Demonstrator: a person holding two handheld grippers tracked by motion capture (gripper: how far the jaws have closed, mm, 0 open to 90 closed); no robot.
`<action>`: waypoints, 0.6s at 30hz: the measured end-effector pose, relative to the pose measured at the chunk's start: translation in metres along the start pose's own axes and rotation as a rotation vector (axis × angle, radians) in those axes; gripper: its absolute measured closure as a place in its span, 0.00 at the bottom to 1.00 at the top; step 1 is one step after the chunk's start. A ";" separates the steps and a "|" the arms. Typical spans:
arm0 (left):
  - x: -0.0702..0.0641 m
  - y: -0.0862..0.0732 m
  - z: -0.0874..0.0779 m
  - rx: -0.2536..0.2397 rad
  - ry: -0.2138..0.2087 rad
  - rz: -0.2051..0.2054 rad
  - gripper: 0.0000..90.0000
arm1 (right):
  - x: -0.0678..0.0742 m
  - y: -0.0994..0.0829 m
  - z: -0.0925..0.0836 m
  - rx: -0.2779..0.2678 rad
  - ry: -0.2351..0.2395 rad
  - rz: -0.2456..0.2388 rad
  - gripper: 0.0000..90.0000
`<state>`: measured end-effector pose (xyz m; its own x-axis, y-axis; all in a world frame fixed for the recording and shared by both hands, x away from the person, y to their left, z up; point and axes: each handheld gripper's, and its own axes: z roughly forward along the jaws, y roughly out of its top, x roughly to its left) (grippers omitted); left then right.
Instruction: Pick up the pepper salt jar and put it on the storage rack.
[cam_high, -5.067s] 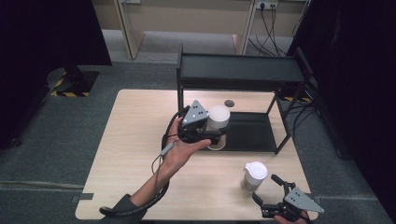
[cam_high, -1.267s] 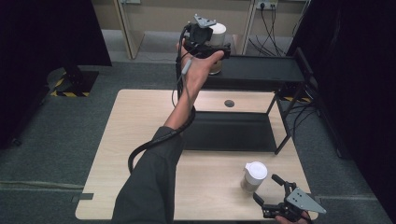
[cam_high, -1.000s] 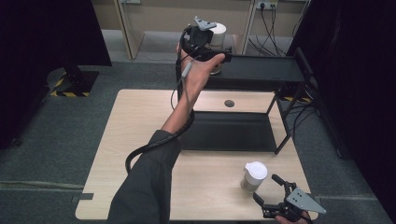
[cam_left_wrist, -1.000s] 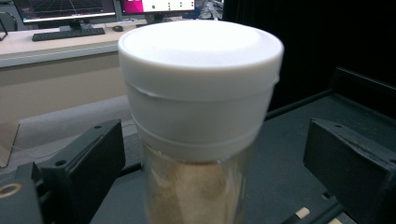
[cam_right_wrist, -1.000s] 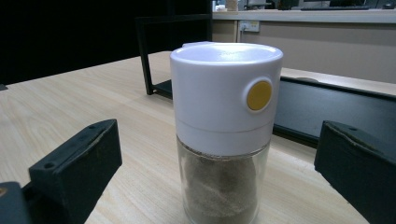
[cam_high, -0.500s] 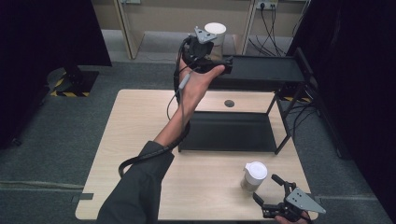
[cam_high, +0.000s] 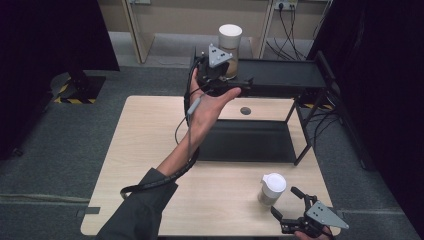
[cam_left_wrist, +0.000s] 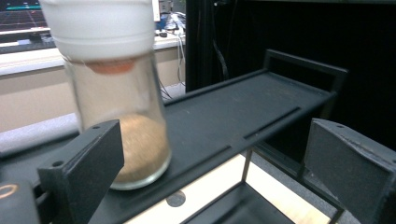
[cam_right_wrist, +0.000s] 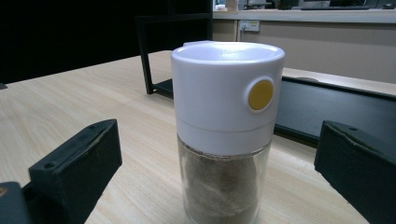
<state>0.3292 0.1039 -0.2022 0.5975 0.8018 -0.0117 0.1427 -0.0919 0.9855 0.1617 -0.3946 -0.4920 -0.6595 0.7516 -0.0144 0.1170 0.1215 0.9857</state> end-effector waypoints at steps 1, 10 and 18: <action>-0.001 -0.004 -0.002 -0.004 -0.008 0.000 0.05 | 0.000 0.000 0.000 0.000 0.000 0.000 0.01; -0.007 -0.035 -0.016 -0.002 -0.078 0.024 0.05 | 0.000 0.000 0.000 0.000 -0.002 -0.001 0.01; -0.010 -0.065 -0.025 -0.003 -0.161 0.015 0.05 | 0.001 0.000 0.000 -0.001 -0.002 -0.001 0.01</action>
<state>0.2948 0.1168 -0.2624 0.7184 0.6952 -0.0241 0.1311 -0.1013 0.9862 0.1613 -0.3941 -0.4920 -0.6582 0.7527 -0.0158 0.1158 0.1220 0.9858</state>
